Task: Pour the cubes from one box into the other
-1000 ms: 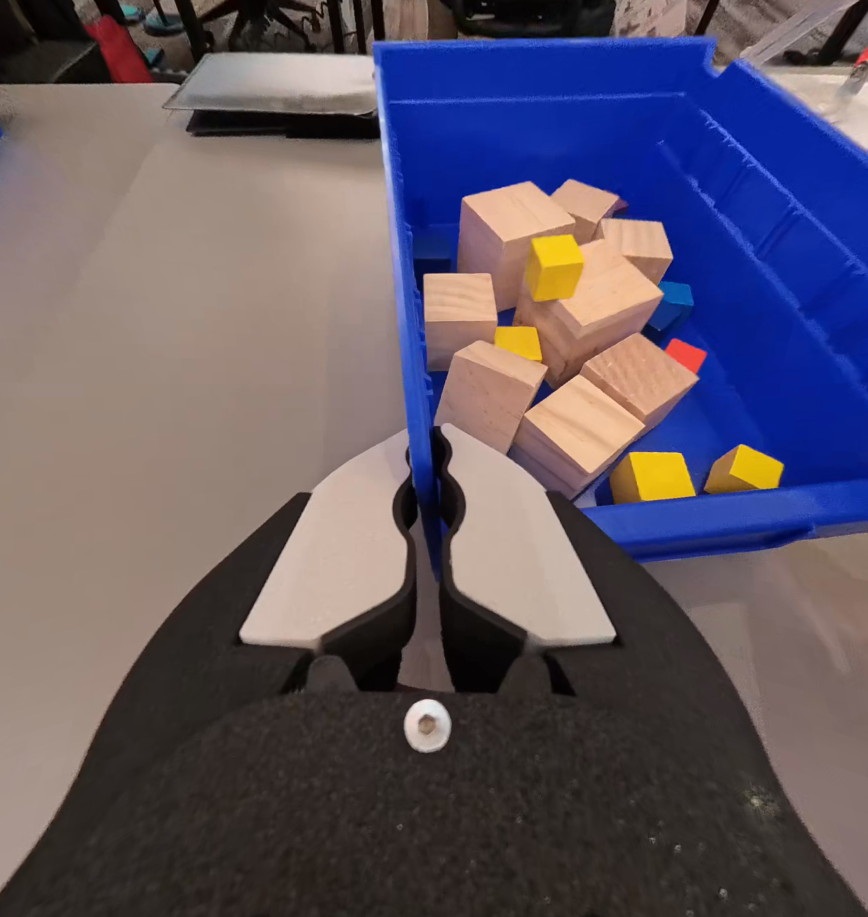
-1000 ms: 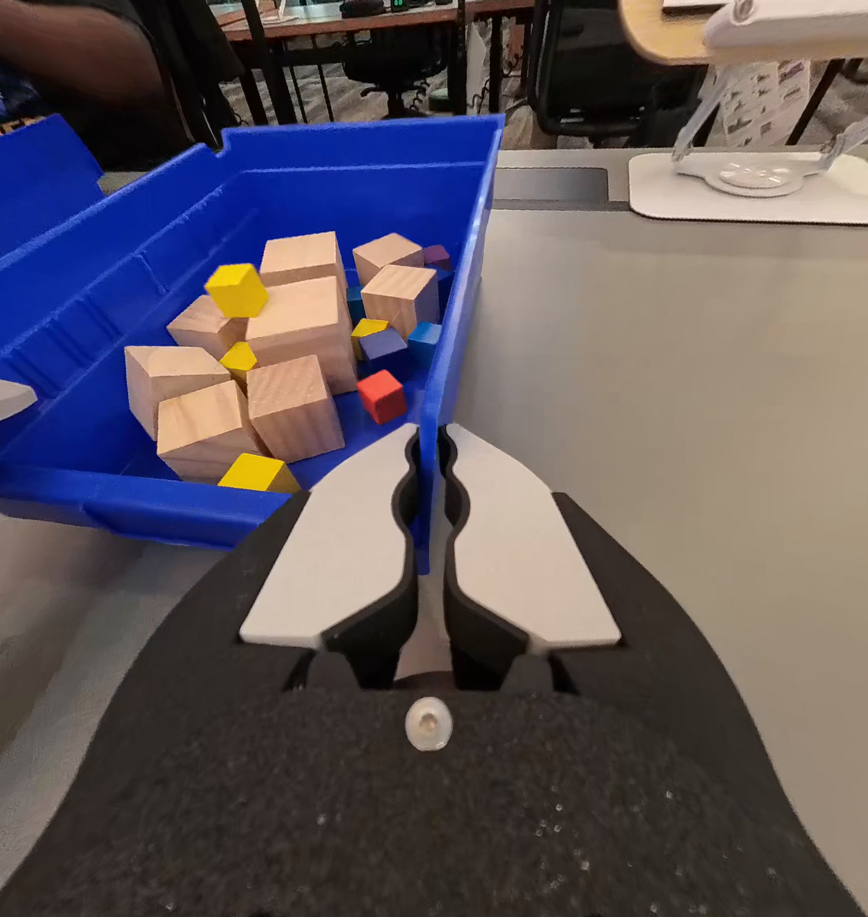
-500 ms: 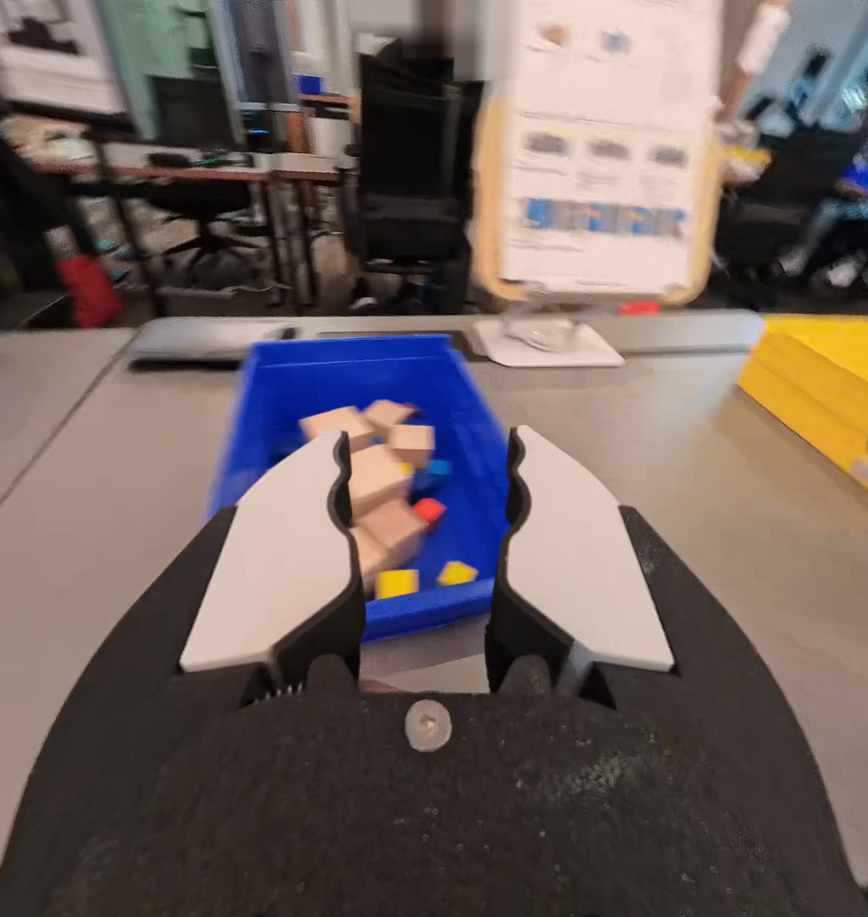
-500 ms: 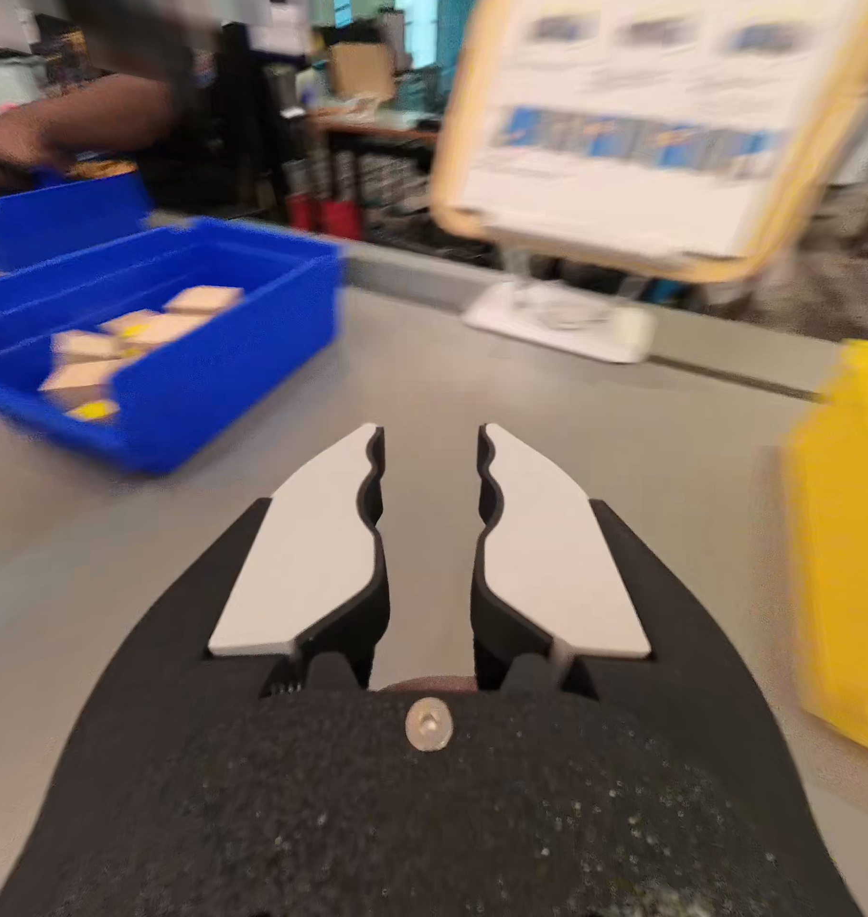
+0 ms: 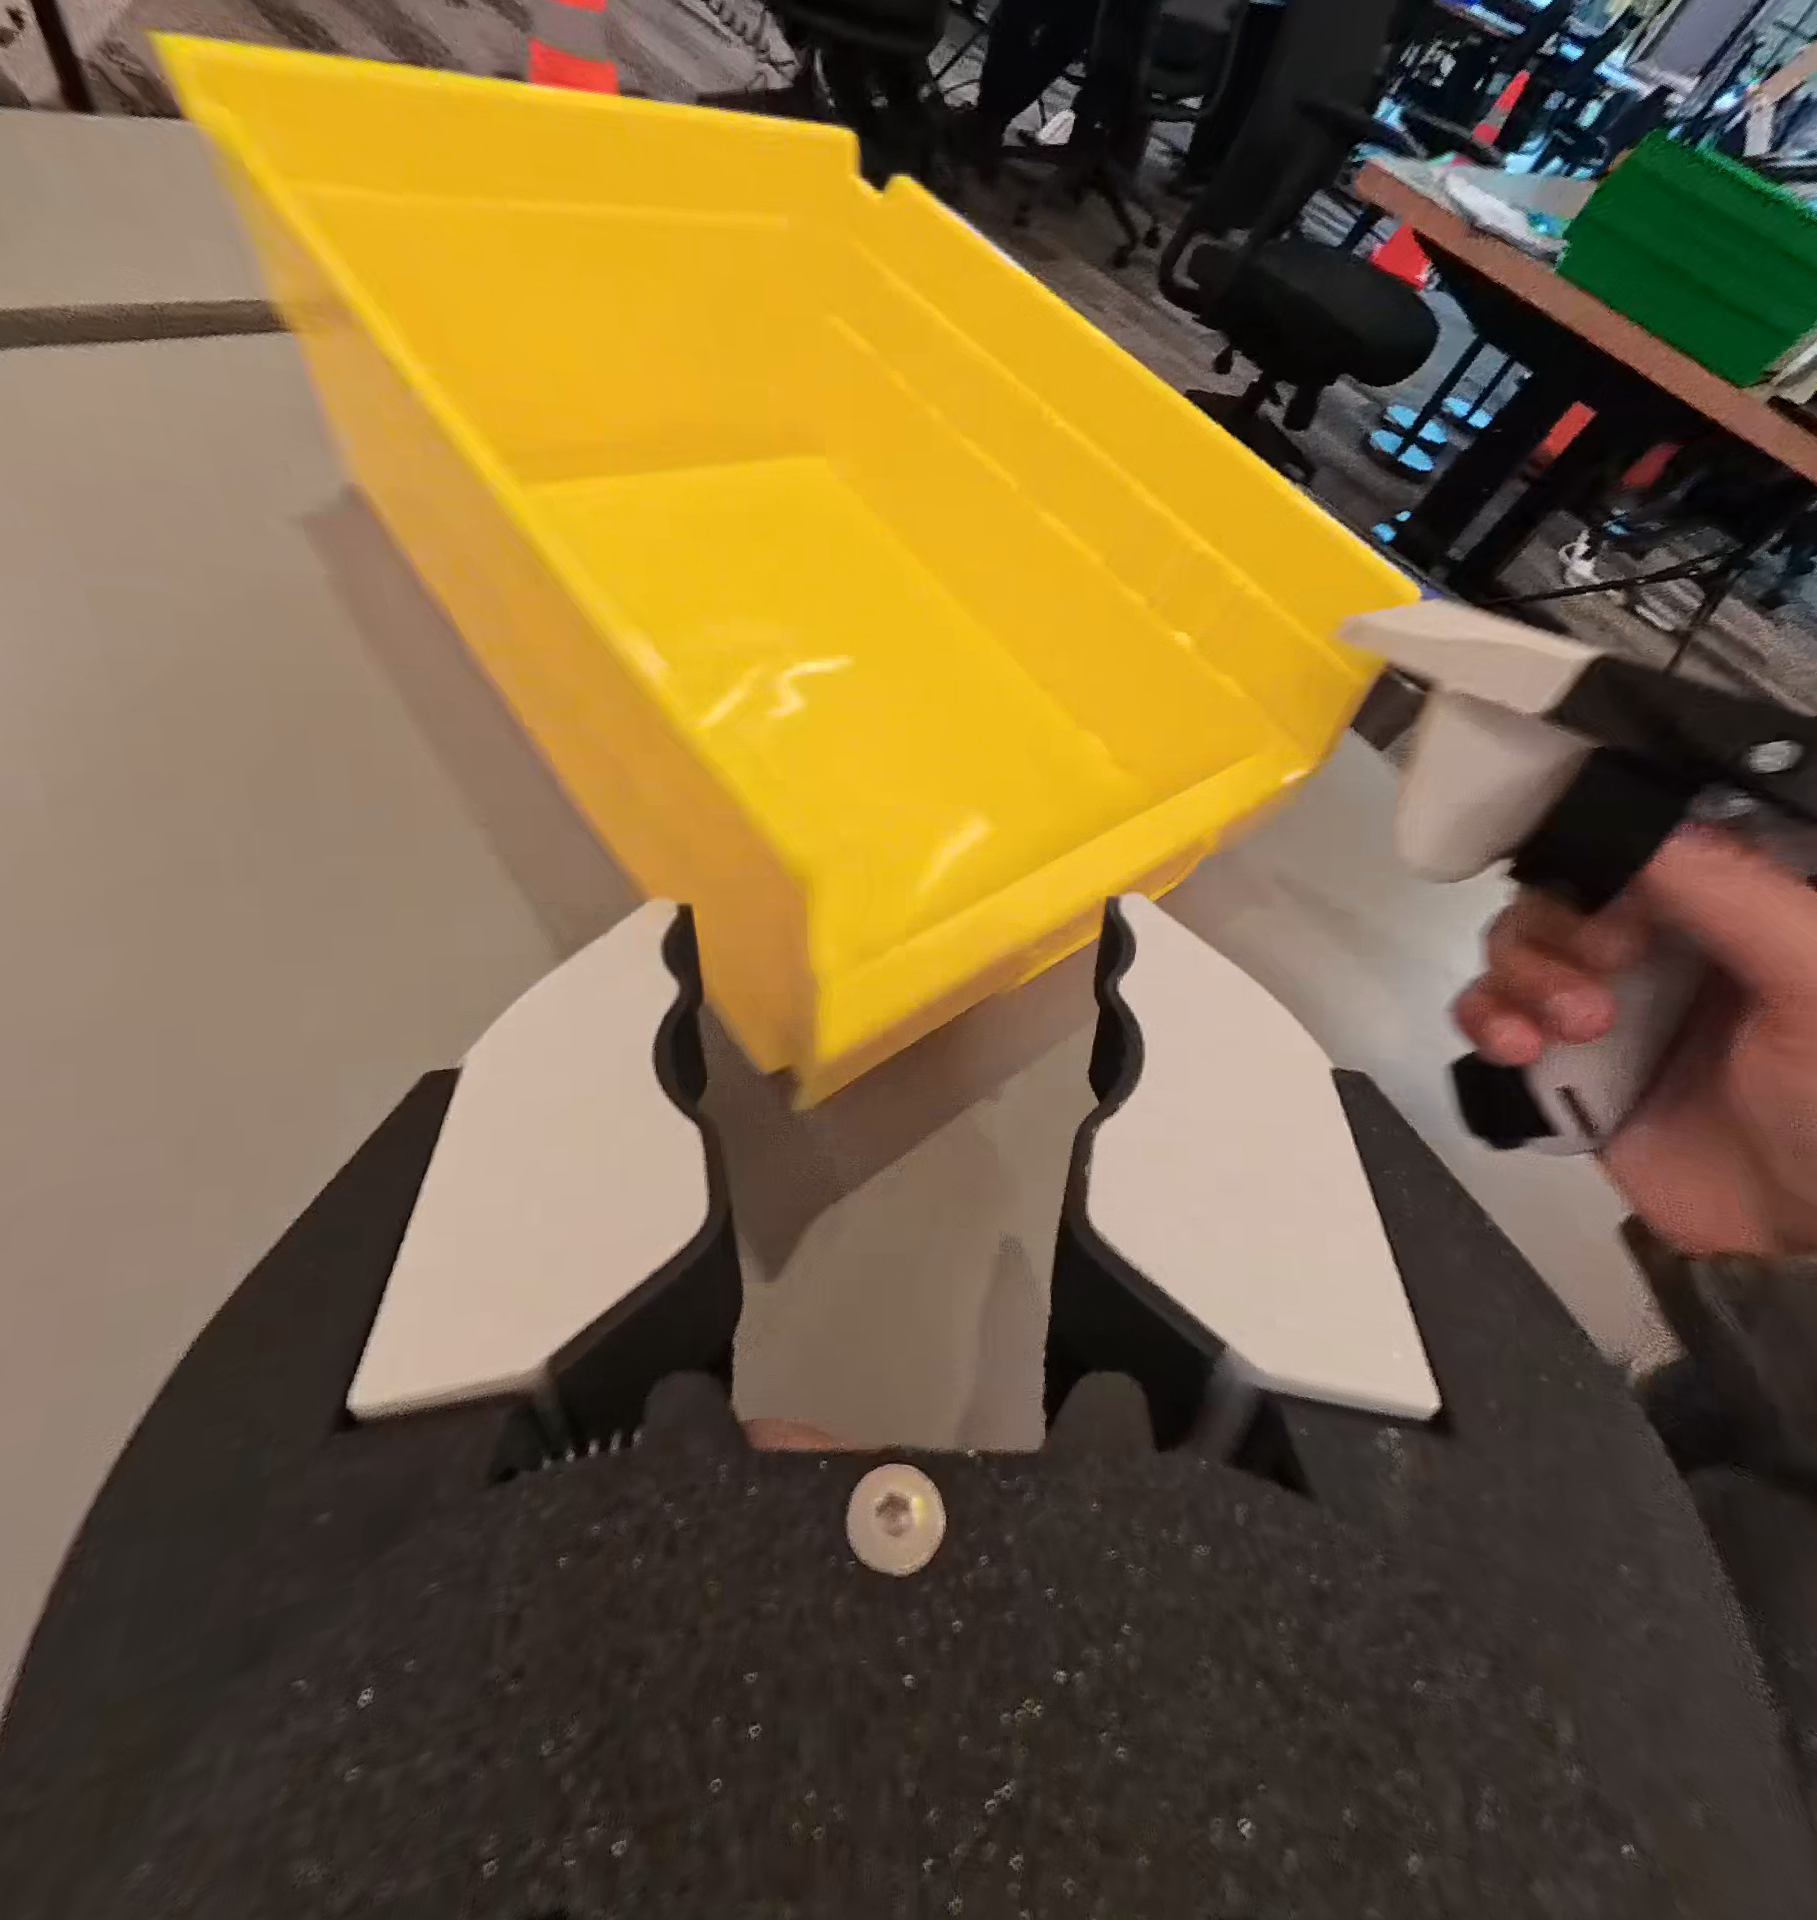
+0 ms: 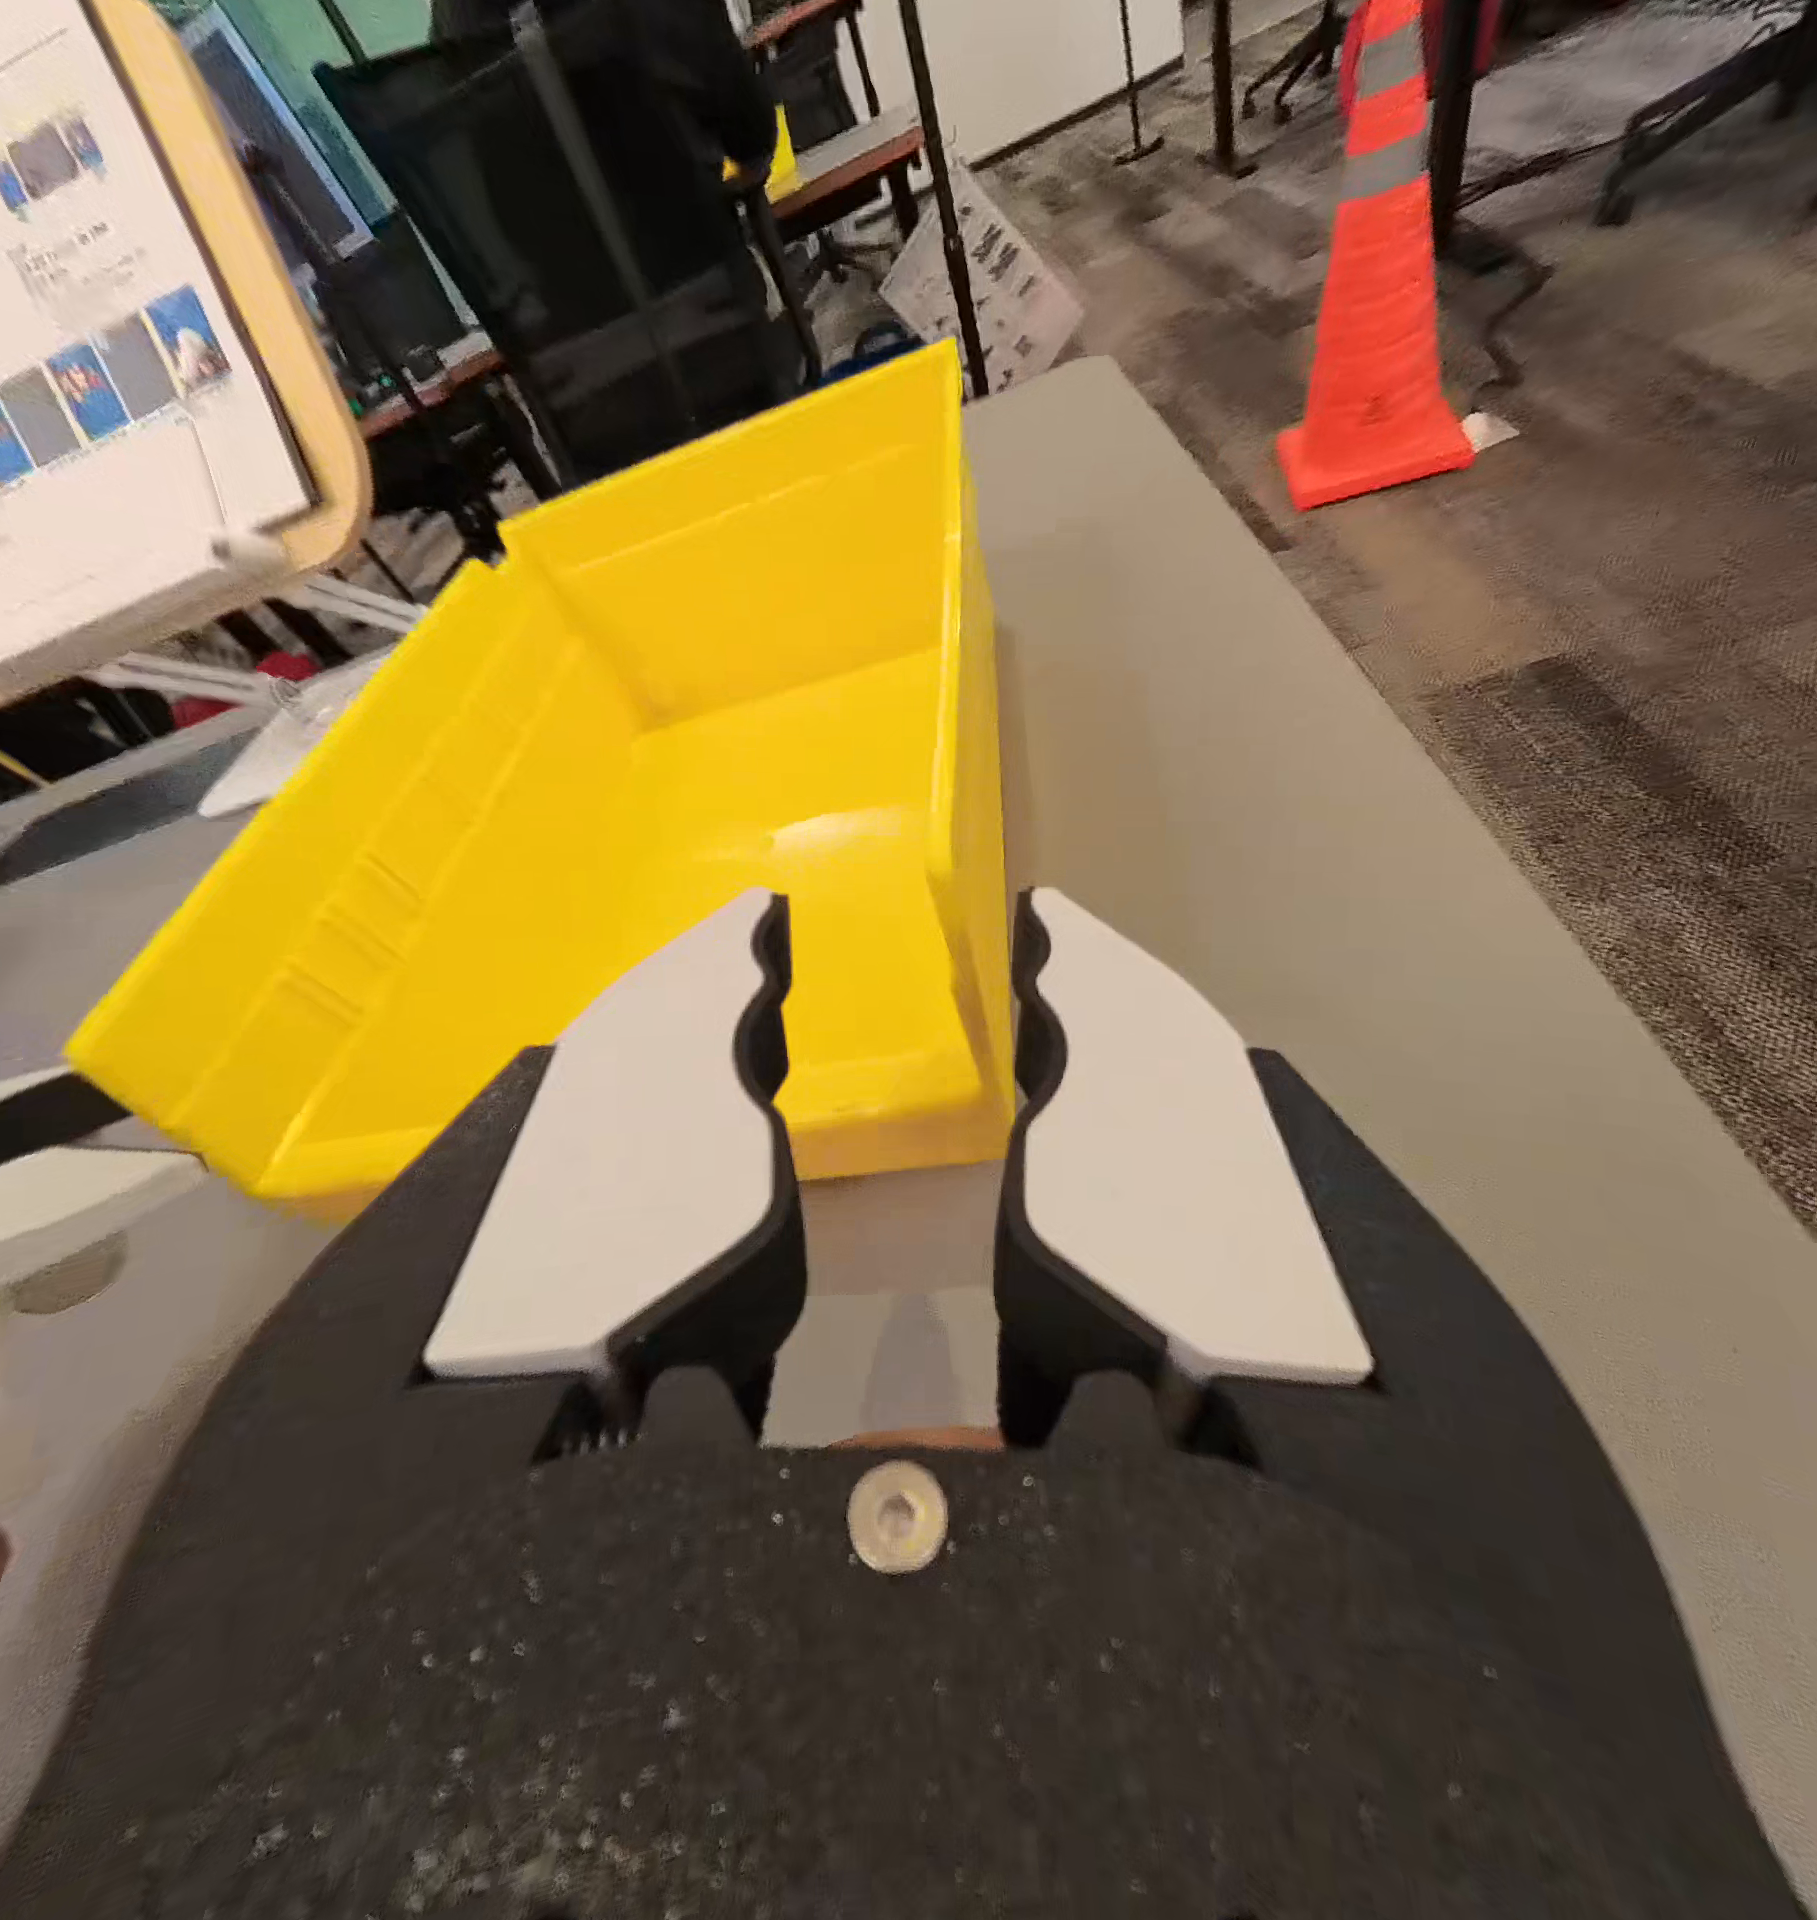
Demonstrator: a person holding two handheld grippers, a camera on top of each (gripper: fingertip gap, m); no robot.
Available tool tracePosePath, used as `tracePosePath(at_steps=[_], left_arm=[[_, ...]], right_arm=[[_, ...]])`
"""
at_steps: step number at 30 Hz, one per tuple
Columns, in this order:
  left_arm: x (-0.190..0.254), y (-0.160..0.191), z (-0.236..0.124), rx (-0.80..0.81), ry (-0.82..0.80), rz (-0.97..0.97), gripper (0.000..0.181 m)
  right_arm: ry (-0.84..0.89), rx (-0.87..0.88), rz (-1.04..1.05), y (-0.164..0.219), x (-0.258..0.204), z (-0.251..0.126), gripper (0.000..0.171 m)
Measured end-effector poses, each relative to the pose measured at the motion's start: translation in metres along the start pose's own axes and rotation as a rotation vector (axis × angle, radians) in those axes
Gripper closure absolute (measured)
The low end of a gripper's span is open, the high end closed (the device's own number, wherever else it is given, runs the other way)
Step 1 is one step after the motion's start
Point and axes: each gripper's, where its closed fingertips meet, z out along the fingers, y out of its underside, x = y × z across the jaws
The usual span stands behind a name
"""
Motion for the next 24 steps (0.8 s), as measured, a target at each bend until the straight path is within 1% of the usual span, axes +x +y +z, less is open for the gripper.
tracePosePath(at_steps=[2,3,4,5,6,11,13,16,18,20,22,24], left_arm=[[0.014,0.001,0.013,0.018,-0.021,0.003,0.096],[0.019,0.002,0.017,0.018,-0.034,0.024,0.095],[0.022,0.003,0.018,0.019,-0.045,0.038,0.094],[0.024,0.004,0.018,0.026,-0.058,0.041,0.092],[0.024,0.005,0.017,0.034,-0.068,0.040,0.089],[0.024,0.008,0.008,0.022,-0.067,0.027,0.086],[0.022,0.009,0.003,0.014,-0.056,0.024,0.090],[0.017,0.008,-0.010,0.002,-0.014,0.005,0.106],[0.005,0.001,-0.037,0.012,-0.021,0.045,0.102],[-0.019,-0.010,-0.080,0.038,-0.066,0.120,0.097],[-0.054,-0.019,-0.133,0.066,-0.122,0.155,0.097],[-0.095,-0.022,-0.192,0.097,-0.187,0.167,0.098]], right_arm=[[0.028,-0.061,-0.046,0.009,0.005,0.014,0.132],[0.074,-0.064,-0.072,0.009,0.011,0.018,0.130],[0.107,-0.062,-0.104,0.007,0.016,0.020,0.133],[0.120,-0.071,-0.129,0.007,0.019,0.021,0.141],[0.107,-0.079,-0.138,0.008,0.018,0.022,0.146],[0.034,-0.080,-0.049,0.011,0.008,0.018,0.143],[0.042,-0.089,-0.066,0.012,0.006,0.016,0.142],[0.120,-0.069,-0.113,0.002,0.012,0.008,0.136],[0.178,-0.027,-0.191,-0.016,0.012,-0.007,0.136],[0.184,0.025,-0.231,-0.032,-0.006,-0.022,0.136],[0.123,0.073,-0.257,-0.041,-0.047,-0.030,0.135],[0.016,0.080,-0.308,-0.034,-0.108,-0.029,0.134]])
